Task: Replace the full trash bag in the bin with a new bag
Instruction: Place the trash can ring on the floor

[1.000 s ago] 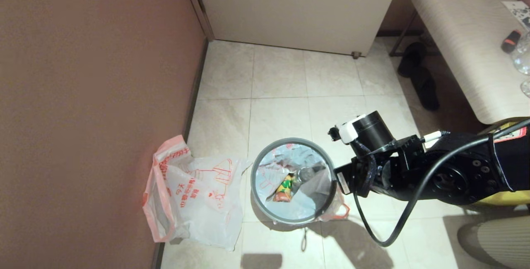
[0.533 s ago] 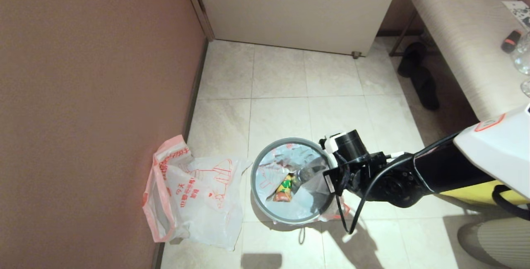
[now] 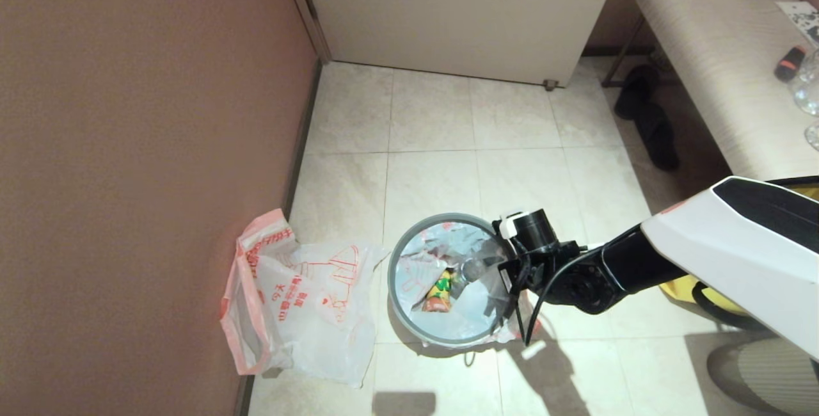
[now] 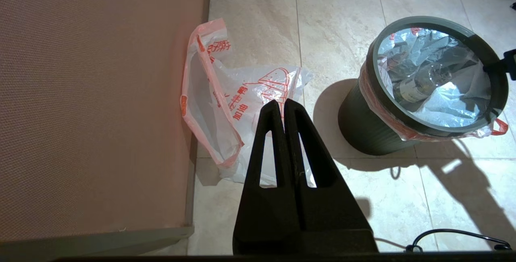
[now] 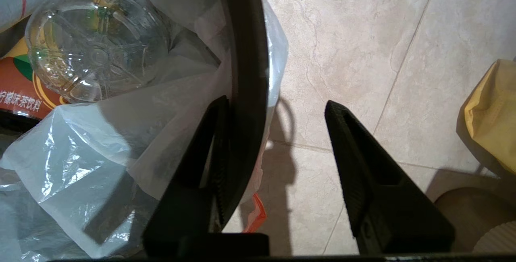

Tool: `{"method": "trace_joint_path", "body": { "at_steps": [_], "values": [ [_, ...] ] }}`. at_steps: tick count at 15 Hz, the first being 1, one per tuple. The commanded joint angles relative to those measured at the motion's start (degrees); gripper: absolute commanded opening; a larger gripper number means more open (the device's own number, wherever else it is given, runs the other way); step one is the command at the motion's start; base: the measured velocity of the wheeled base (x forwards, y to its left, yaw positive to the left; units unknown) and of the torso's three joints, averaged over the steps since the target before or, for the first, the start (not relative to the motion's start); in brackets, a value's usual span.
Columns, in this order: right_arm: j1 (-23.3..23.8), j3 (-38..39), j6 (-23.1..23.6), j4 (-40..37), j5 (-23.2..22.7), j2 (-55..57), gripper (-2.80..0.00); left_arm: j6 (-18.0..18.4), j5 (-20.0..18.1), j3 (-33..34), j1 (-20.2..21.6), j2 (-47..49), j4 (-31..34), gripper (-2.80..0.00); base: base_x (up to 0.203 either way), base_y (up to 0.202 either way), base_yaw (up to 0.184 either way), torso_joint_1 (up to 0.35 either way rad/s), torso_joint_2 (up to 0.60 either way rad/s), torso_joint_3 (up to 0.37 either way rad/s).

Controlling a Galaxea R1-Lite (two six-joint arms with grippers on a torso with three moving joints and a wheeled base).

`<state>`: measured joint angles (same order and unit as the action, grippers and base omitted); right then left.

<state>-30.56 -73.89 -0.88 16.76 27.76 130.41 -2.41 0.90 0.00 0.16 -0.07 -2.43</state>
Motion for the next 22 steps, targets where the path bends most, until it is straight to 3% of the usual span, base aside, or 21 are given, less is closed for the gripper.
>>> {"method": "trace_joint_path", "body": {
  "at_steps": [1, 9, 16, 22],
  "values": [
    [-0.02, -0.12, -0.04, 0.07, 0.19, 1.41, -2.80, -0.05, 0.06, 0.00, 0.02, 0.07, -0.04, -2.80, 0.000, 0.000, 0.000, 0.000, 0.00, 0.000],
    [-0.81, -0.12, 1.09, -0.75, 0.39, -4.24, -2.80, -0.05, 0.06, 0.00, 0.02, 0.07, -0.04, -2.80, 0.000, 0.000, 0.000, 0.000, 0.00, 0.000],
    [-4.11, 0.24, 0.44, -7.66, 0.53, -13.19, -2.80, -0.03, 0.05, 0.00, 0.02, 0.07, -0.04, -2.80, 0.000, 0.000, 0.000, 0.000, 0.00, 0.000],
    [-4.45, 8.00, -6.49, -21.86, 0.36, -33.30, -2.80, -0.03, 0.06, 0.00, 0.02, 0.07, -0.04, -2.80, 0.000, 0.000, 0.000, 0.000, 0.00, 0.000]
  ]
}}
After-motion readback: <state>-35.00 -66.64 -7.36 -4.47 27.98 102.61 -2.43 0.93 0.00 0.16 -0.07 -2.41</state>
